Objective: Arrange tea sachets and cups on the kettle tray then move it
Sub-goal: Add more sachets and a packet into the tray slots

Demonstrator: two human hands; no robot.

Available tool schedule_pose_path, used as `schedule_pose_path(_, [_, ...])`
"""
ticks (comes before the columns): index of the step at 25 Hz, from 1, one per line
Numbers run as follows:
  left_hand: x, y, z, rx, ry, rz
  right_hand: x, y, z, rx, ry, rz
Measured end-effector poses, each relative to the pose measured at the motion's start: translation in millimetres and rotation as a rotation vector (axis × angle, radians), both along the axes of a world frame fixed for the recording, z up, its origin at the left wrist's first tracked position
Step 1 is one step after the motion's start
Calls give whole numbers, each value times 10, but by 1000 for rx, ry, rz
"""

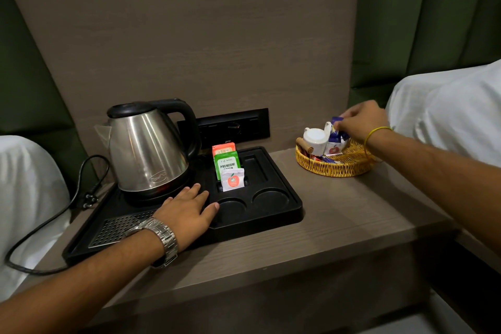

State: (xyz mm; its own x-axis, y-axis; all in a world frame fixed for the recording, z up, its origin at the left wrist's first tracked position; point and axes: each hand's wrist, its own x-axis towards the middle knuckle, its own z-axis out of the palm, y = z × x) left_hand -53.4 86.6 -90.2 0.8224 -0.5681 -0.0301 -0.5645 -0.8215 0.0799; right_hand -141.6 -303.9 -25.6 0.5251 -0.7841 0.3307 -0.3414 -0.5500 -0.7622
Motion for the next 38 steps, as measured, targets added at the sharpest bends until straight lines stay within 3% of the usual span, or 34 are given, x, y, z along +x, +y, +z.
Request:
schedule_pose_path(3, [1, -6, -10, 0, 1, 1, 61, 442, 90, -16, -138, 179])
schedule_pose_path(7, [20, -10, -11, 5, 4, -1, 444, 1034, -181, 95, -3, 382])
schedule_pose_path(11, [15, 2, -24, -8, -12, -13, 758, 1269, -433, 115, 166, 431])
schedule_pose_path(17, [13, -2, -91, -28, -50, 15, 1026, 1383, -314, -257, 465, 513])
schedule_pose_path(20, [4, 11, -95, -34, -47, 21, 898, 1309, -106, -309, 496, 537])
schedule_pose_path(23, [6, -7, -76, -45, -48, 11, 710, 831, 258, -411, 477, 388])
schedule_pose_path(27, [34, -16, -116, -57, -54, 9, 538, 244, 505, -428, 836, 264])
schedule_pose_path(30, [73, -5, -127, -65, -58, 12, 497, 54, 308, -384, 1048, 363])
schedule_pose_path(38, [19, -4, -36, -51, -20, 17, 439, 28, 65, -220, 849, 509])
